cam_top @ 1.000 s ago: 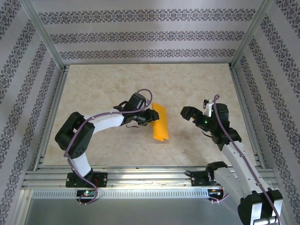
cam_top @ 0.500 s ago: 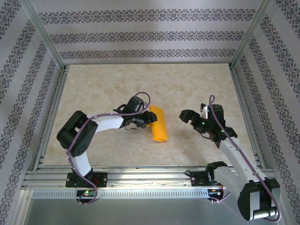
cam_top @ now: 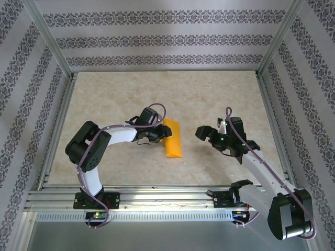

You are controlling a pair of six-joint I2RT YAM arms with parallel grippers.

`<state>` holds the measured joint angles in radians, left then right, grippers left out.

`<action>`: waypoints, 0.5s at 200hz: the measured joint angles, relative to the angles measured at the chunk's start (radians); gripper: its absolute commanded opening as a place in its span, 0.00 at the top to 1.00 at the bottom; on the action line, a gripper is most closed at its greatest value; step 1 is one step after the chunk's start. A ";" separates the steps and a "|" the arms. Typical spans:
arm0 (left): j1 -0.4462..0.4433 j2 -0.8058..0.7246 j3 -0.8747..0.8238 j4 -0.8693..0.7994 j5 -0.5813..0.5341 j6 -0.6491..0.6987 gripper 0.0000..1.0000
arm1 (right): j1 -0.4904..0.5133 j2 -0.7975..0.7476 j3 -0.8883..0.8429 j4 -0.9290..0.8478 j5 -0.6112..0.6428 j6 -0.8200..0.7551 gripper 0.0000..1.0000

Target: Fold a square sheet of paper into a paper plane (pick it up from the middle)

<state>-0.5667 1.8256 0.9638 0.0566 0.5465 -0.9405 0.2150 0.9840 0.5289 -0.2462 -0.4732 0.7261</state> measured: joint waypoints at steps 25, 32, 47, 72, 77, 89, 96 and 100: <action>0.002 0.026 0.018 -0.011 0.005 0.026 0.63 | 0.018 0.001 0.000 0.012 0.000 -0.016 0.05; 0.003 0.032 0.024 -0.014 0.009 0.031 0.63 | 0.020 0.001 0.000 0.016 -0.001 -0.021 0.05; 0.005 0.040 0.034 -0.017 0.020 0.042 0.63 | 0.026 0.000 0.000 0.027 -0.004 -0.026 0.05; 0.005 0.053 0.045 -0.019 0.027 0.048 0.63 | 0.026 0.001 0.000 0.038 -0.007 -0.026 0.05; 0.005 0.056 0.045 -0.019 0.027 0.048 0.62 | 0.026 0.002 0.000 0.039 -0.008 -0.026 0.05; 0.005 0.063 0.045 -0.021 0.026 0.051 0.62 | 0.026 0.009 0.000 0.045 -0.013 -0.026 0.05; 0.005 0.066 0.045 -0.025 0.026 0.053 0.62 | 0.026 0.018 0.000 0.045 -0.015 -0.026 0.05; 0.005 0.066 0.045 -0.027 0.026 0.055 0.61 | 0.026 0.023 0.000 0.045 -0.015 -0.027 0.05</action>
<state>-0.5613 1.8919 1.0088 0.0292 0.5724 -0.8852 0.2409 1.0065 0.5289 -0.2008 -0.4885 0.6994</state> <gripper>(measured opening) 0.378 0.950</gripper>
